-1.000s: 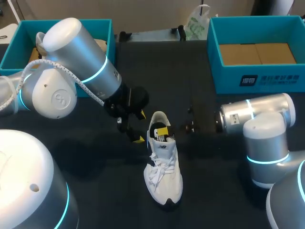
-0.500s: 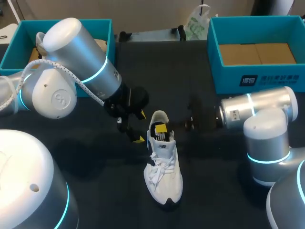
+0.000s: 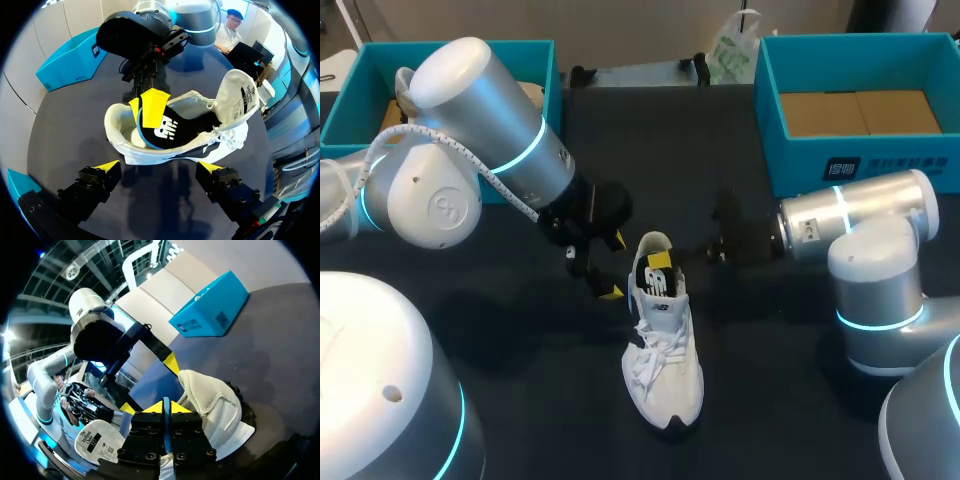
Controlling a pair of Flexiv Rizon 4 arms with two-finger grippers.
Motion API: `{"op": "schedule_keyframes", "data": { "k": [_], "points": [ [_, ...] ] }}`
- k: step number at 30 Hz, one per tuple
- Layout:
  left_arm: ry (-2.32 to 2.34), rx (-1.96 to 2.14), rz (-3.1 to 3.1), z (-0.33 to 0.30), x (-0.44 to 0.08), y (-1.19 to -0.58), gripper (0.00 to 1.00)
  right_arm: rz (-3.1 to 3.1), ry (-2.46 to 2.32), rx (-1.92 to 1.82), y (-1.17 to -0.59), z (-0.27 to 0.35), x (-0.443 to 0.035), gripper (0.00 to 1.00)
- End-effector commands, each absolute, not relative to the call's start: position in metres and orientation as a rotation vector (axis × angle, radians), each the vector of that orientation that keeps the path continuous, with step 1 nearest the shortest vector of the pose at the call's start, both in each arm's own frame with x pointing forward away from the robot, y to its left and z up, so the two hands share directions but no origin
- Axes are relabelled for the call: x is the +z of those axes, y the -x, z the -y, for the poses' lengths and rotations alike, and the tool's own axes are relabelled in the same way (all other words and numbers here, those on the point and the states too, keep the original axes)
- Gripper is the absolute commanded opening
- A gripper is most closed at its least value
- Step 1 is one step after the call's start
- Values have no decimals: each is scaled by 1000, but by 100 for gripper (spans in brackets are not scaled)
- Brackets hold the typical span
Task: Take the shoe out of the shoebox, open the shoe tongue, remove and reinsert the insole, then place the shoe into the shoebox
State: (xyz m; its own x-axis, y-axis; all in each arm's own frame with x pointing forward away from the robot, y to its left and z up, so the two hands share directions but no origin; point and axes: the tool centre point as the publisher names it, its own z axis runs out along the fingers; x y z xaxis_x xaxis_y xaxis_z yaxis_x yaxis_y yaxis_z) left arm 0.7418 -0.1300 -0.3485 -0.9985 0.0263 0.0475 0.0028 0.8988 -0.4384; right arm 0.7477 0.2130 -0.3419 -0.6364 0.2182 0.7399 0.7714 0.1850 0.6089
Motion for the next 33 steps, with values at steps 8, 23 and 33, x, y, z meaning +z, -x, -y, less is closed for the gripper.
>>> {"op": "schedule_keyframes", "data": {
  "k": [8,23,33],
  "points": [
    [24,697,3010,130,-350,-742,100,1936,986,-1471,-733,-209,-352,0],
    [24,697,3010,130,-350,-742,100,2131,900,-1371,-749,-210,-317,45],
    [91,677,2994,118,-334,-742,100,2198,875,-1242,-751,-195,-302,45]
  ]
}}
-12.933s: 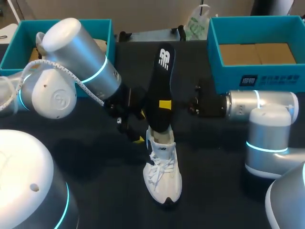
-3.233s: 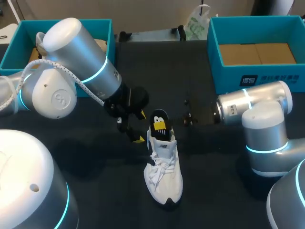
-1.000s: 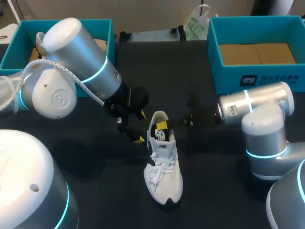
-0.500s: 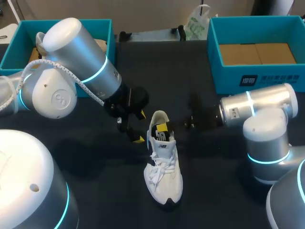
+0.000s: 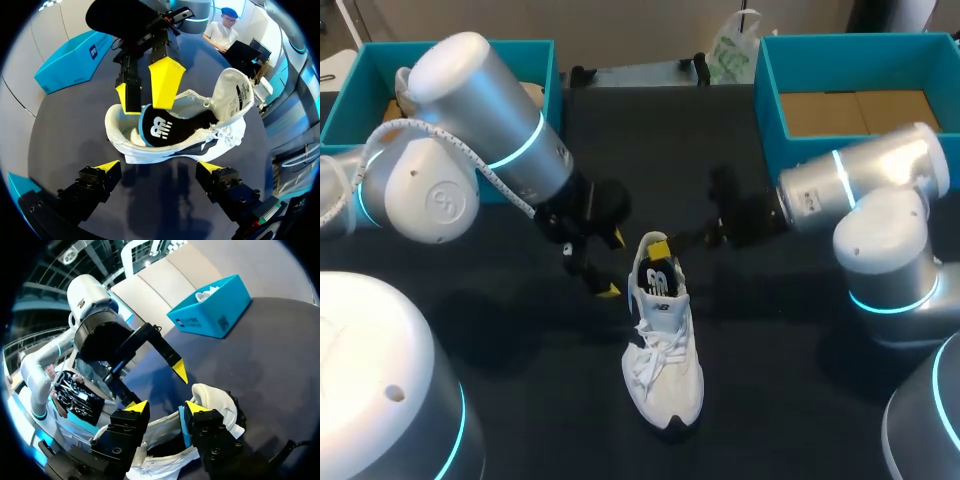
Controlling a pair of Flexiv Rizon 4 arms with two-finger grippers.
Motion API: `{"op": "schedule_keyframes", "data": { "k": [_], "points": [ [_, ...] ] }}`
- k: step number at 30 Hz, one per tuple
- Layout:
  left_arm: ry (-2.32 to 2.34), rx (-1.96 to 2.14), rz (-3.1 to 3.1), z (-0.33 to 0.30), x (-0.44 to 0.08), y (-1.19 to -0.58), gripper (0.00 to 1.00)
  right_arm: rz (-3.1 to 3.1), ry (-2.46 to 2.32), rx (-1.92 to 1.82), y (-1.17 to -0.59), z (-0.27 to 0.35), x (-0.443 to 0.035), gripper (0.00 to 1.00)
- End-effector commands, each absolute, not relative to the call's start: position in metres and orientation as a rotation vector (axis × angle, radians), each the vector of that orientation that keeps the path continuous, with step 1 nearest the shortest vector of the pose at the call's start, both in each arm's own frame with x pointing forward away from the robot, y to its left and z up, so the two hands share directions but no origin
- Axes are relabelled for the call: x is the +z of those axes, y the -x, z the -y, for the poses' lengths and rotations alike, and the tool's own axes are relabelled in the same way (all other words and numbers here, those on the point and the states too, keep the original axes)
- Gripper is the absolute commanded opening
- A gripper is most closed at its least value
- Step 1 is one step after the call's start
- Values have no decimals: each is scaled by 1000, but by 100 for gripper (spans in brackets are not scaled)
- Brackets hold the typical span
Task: Take the shoe out of the shoebox, open the shoe tongue, remove and reinsert the insole, then place the shoe into the shoebox
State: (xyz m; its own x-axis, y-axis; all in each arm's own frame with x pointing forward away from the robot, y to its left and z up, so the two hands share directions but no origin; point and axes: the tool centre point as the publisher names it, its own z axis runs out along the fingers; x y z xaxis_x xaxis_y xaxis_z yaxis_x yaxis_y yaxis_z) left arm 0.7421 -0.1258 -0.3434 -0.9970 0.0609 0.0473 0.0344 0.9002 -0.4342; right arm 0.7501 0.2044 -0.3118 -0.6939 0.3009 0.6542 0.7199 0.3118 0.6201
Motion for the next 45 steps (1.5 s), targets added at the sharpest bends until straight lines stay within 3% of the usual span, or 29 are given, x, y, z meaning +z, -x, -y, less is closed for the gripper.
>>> {"op": "schedule_keyframes", "data": {
  "k": [1,16,18,20,22,28,34,35,37,39,45],
  "points": [
    [97,669,2997,116,-332,-743,100,2203,877,-1221,-752,-192,-301,45],
    [105,564,3007,57,-312,-761,100,2263,878,-794,-771,-164,-282,50],
    [104,550,3006,48,-308,-764,100,2272,913,-738,-774,-161,-279,60],
    [101,546,3006,38,-304,-769,100,2279,957,-686,-778,-159,-277,62],
    [99,545,3005,28,-300,-773,100,2293,1011,-659,-781,-157,-272,50],
    [121,513,3013,-1,-283,-794,100,2358,1223,-573,-786,-155,-256,48],
    [123,500,3030,-32,-264,-822,100,2385,1403,-512,-790,-157,-244,35],
    [127,495,3032,-37,-260,-827,100,2390,1432,-503,-790,-158,-242,31],
    [146,484,3030,-48,-252,-838,100,2387,1483,-491,-791,-160,-239,10],
    [168,493,3020,-59,-242,-849,100,2394,1546,-474,-790,-163,-236,0],
    [187,482,3007,-74,-231,-864,100,2392,1850,-502,-780,-173,-227,0]
  ]
}}
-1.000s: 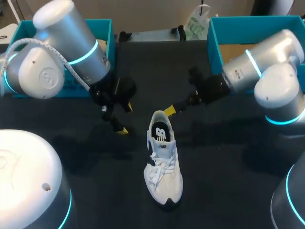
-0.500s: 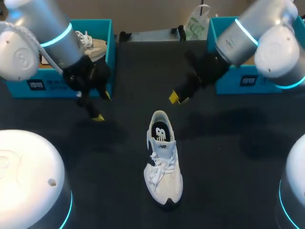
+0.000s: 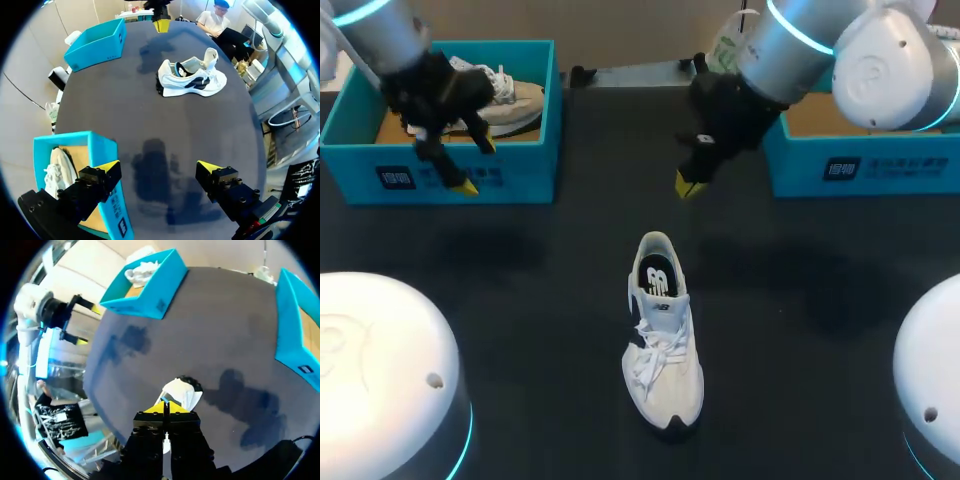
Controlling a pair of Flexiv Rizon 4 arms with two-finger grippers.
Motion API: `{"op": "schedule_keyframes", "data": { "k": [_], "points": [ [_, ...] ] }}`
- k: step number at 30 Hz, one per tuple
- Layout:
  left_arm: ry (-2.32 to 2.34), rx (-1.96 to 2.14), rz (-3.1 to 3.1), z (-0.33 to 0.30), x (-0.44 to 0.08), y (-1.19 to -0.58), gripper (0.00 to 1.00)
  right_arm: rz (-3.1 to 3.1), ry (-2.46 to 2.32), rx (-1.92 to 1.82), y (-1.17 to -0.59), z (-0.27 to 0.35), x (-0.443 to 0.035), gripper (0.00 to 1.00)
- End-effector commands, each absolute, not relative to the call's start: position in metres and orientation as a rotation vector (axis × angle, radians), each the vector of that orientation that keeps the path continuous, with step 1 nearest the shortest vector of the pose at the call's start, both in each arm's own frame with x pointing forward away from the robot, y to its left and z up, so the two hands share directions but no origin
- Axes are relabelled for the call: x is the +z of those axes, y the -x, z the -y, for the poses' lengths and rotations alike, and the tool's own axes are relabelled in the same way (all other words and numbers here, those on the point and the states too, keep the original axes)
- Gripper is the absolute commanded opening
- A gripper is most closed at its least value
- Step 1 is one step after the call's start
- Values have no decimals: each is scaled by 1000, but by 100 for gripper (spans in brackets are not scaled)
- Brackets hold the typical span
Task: Take the shoe out of the shoebox, open the shoe tongue, remove and reinsert the insole, then place the shoe into the shoebox
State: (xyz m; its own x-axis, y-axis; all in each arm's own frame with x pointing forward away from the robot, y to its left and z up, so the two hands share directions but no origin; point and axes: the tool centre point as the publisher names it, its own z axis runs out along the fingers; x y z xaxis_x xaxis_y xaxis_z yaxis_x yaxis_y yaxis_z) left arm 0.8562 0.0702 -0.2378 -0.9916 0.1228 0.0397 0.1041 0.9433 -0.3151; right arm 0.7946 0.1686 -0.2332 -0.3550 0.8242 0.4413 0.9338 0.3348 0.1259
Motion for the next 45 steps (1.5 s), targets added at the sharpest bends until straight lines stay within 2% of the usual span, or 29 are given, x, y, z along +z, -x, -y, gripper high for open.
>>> {"op": "schedule_keyframes", "data": {
  "k": [1,13,24,31,45],
  "points": [
    [187,482,3007,-74,-231,-864,100,2392,1850,-502,-780,-173,-227,0],
    [187,482,3007,-74,-231,-864,100,2392,1850,-502,-780,-173,-227,0],
    [707,199,2945,-130,-225,-927,100,2365,2073,-369,-760,-221,-242,0],
    [707,199,2945,-130,-225,-927,100,2385,2296,-103,-736,-232,-249,0],
    [707,199,2945,-130,-225,-927,100,2437,2289,-65,-731,-231,-256,0]
  ]
}}
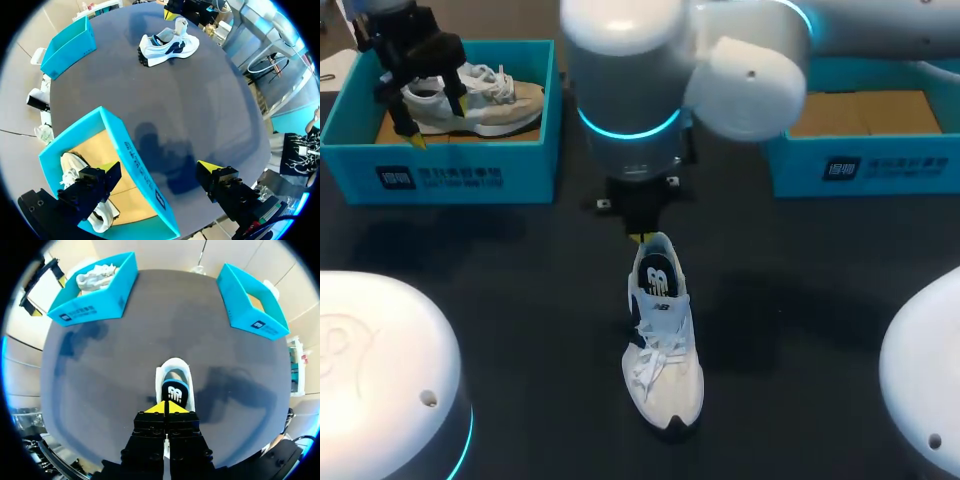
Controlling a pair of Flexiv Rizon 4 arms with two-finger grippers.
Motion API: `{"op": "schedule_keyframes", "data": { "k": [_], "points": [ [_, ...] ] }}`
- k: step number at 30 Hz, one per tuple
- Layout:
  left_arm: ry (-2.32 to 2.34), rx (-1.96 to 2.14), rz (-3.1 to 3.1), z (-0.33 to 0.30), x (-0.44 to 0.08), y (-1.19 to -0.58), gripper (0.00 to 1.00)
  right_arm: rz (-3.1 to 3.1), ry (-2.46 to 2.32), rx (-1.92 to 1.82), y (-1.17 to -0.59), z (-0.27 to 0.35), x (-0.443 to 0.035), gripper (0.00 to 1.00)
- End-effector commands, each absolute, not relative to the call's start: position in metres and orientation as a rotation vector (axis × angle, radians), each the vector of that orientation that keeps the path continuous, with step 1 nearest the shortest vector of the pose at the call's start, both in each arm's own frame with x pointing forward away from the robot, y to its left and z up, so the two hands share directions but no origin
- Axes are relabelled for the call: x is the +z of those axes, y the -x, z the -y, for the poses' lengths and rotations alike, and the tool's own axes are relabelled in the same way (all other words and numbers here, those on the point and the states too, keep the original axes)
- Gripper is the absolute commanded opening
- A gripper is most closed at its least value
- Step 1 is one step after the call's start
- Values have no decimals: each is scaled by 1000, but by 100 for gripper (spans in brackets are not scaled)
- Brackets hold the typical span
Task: Take the shoe out of the shoebox, open the shoe tongue, remove and reinsert the insole, then place the shoe into the shoebox
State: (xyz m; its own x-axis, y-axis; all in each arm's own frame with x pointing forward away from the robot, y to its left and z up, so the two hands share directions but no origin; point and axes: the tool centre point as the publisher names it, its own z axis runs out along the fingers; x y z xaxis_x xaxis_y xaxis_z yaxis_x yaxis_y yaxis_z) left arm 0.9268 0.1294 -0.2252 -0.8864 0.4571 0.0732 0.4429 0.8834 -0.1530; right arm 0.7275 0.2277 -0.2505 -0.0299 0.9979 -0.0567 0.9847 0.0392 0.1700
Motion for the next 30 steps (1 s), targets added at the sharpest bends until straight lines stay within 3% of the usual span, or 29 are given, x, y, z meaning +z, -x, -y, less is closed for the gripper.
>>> {"op": "schedule_keyframes", "data": {
  "k": [1,30],
  "points": [
    [707,199,2945,-130,-225,-927,100,-2152,-1974,60,-730,-230,-261,0],
    [707,199,2945,-130,-225,-927,100,-2193,-1888,35,-708,-183,-347,0]
  ]
}}
